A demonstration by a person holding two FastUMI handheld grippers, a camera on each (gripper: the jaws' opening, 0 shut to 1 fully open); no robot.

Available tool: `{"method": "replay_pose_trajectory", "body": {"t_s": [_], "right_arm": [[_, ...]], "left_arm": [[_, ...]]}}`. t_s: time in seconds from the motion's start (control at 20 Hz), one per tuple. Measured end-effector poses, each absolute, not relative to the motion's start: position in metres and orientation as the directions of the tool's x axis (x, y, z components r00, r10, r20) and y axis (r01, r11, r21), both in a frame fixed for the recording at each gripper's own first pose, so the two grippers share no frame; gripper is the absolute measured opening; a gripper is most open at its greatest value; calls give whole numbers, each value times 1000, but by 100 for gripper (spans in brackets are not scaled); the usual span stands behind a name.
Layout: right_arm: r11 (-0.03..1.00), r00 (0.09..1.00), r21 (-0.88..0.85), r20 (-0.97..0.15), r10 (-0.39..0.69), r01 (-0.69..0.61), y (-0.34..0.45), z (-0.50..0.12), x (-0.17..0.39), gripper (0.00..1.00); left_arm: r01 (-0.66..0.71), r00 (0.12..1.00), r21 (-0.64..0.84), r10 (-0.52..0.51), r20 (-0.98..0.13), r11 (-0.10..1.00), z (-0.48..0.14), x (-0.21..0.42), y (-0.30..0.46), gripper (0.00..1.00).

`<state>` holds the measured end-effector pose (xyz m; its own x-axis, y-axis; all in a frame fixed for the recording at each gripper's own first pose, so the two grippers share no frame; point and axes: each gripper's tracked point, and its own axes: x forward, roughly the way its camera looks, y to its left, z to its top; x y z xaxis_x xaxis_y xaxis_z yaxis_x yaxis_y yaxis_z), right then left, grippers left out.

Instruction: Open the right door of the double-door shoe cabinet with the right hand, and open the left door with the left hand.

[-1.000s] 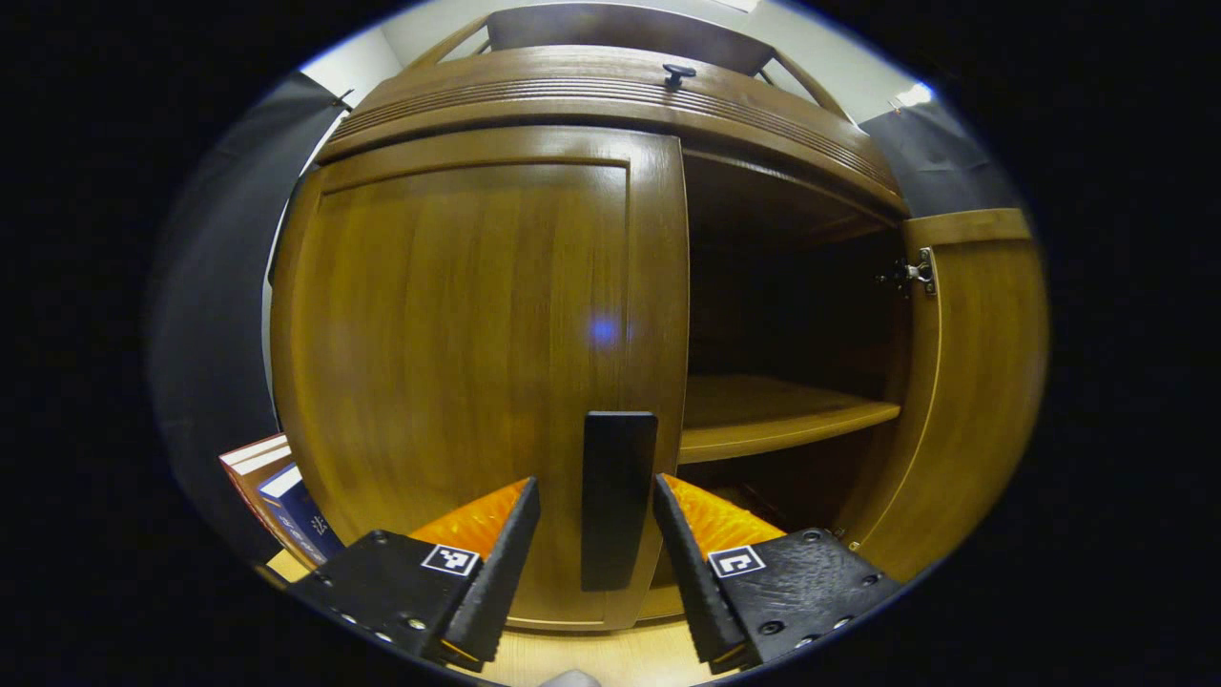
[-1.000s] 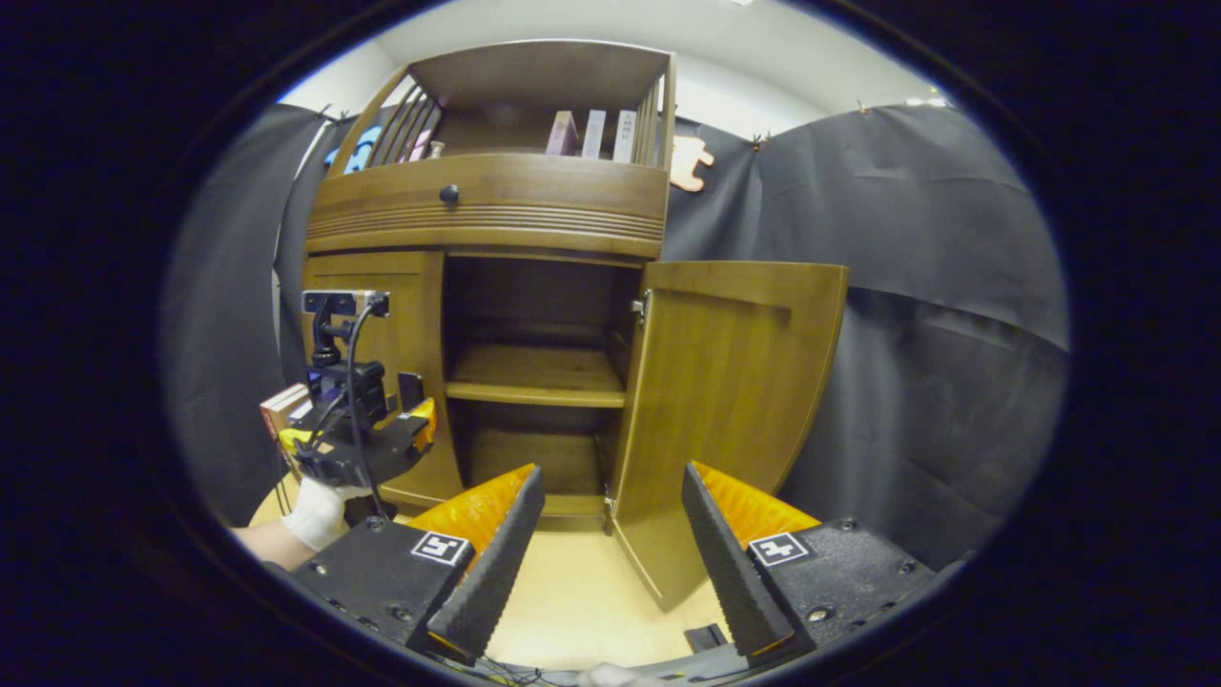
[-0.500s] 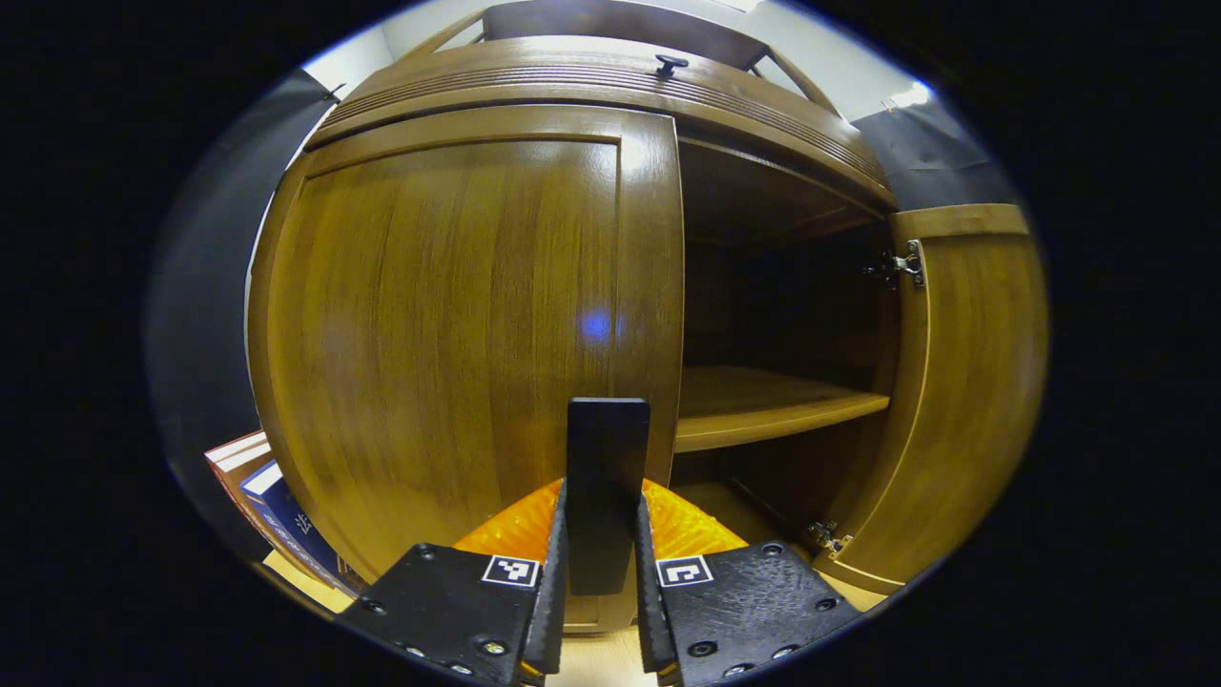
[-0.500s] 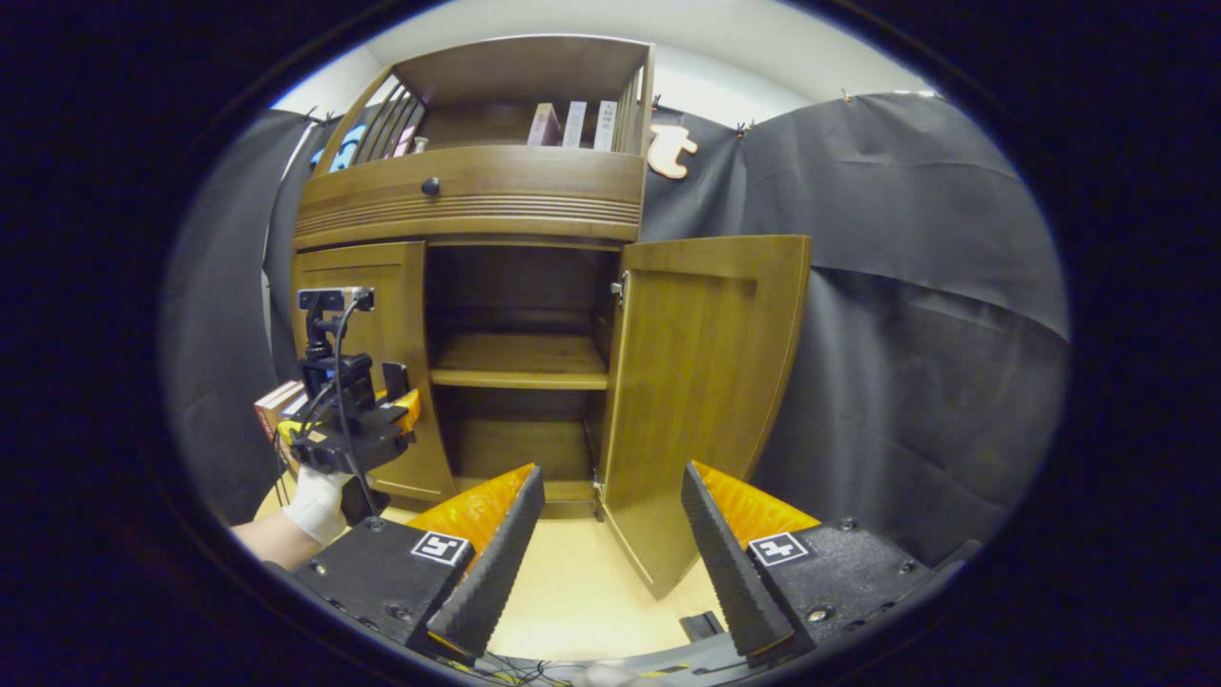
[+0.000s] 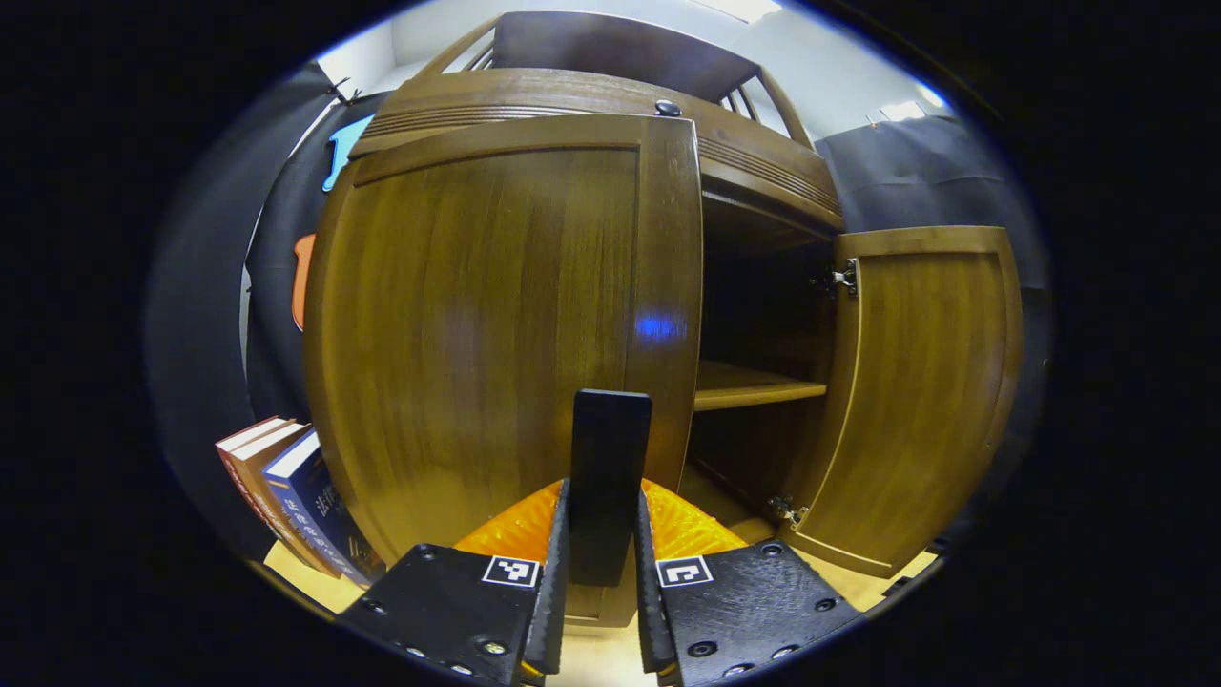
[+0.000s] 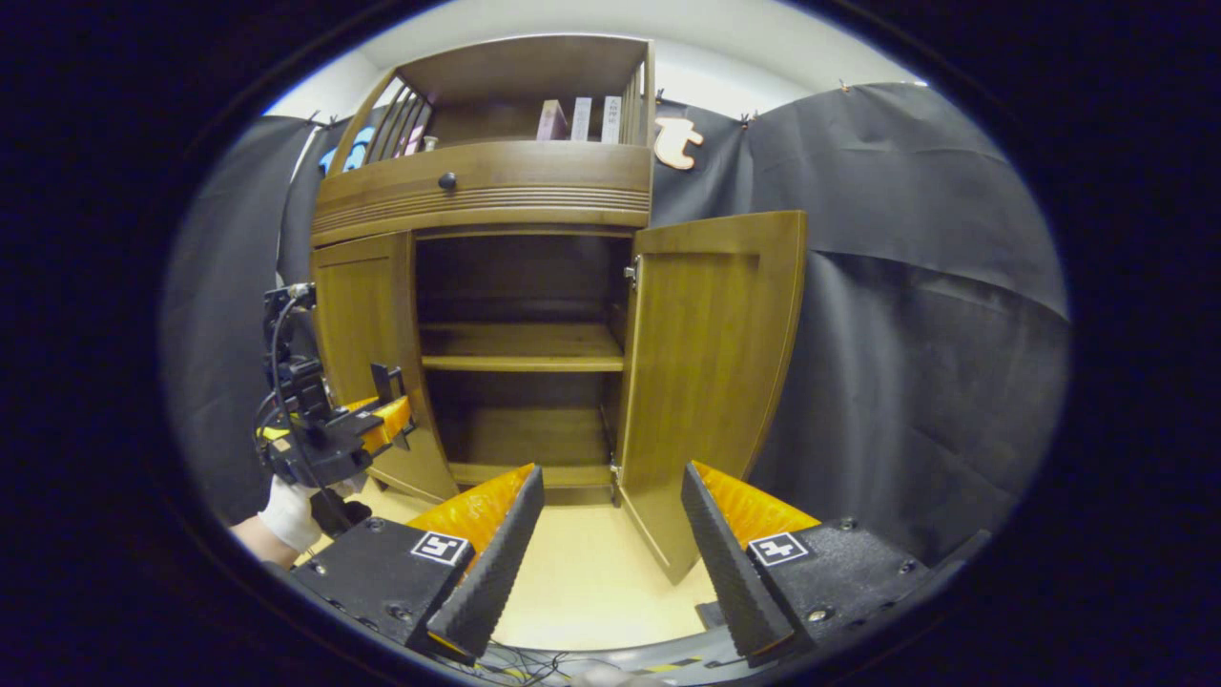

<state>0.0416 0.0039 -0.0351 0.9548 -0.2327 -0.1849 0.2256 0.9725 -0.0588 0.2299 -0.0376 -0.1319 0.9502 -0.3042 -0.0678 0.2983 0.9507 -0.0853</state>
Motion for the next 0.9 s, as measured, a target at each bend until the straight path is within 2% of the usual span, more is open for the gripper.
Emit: {"method": "replay_pose_trajectory", "body": {"t_s": [0.3,0.75,0.8,0.9], "right_arm": [[981,963,-45,-188,-192,187,19,-40,39,92],[996,977,-40,-191,-91,85,62,-47,49,92],[997,978,-38,-195,-78,72,66,-50,50,92],[999,979,-25,-199,-53,49,74,-53,53,92]], "left_arm": [[316,944,-99,-324,-67,943,-131,191,-13,31],[237,969,-44,-239,-60,971,-133,145,40,30],[230,971,-40,-232,-63,972,-136,155,42,41],[212,975,-39,-214,-65,977,-135,138,53,20]]}}
